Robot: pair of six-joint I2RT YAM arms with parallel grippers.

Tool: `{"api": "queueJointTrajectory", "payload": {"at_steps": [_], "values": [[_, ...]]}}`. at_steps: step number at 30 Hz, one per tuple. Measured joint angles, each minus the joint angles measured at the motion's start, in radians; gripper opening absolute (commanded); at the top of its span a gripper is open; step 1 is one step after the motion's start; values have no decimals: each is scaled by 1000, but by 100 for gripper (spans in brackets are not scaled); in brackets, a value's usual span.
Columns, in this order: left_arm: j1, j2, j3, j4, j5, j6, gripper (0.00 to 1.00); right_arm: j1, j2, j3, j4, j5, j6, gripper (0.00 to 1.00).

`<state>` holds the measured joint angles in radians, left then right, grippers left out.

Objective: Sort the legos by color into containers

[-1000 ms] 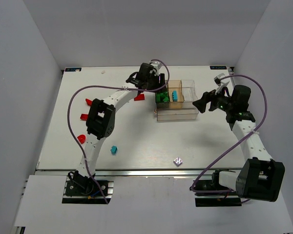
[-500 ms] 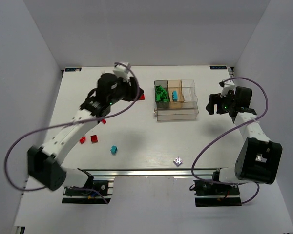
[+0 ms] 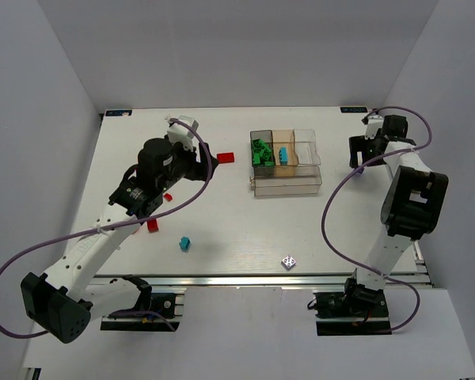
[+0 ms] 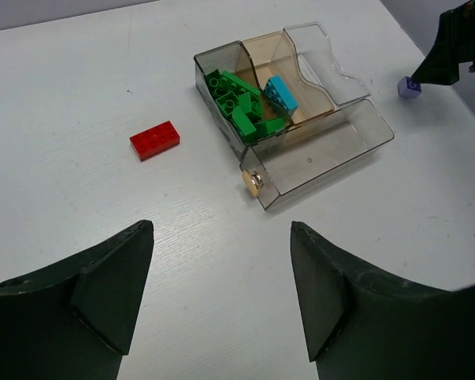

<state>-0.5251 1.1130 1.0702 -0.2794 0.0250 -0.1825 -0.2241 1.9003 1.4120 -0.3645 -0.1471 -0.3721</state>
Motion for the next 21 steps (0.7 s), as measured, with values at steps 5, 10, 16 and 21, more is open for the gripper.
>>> {"api": "queueJointTrajectory", "payload": {"at_steps": [5, 10, 16, 21], "values": [[0, -2, 0, 3, 13, 3, 80, -2, 71, 43, -29, 41, 109, 88], [0, -2, 0, 4, 27, 3, 80, -5, 126, 69, -56, 55, 220, 85], [0, -2, 0, 4, 27, 3, 80, -5, 171, 92, -61, 104, 314, 69], [0, -2, 0, 4, 27, 3, 80, -5, 173, 92, -55, 122, 339, 37]]}}
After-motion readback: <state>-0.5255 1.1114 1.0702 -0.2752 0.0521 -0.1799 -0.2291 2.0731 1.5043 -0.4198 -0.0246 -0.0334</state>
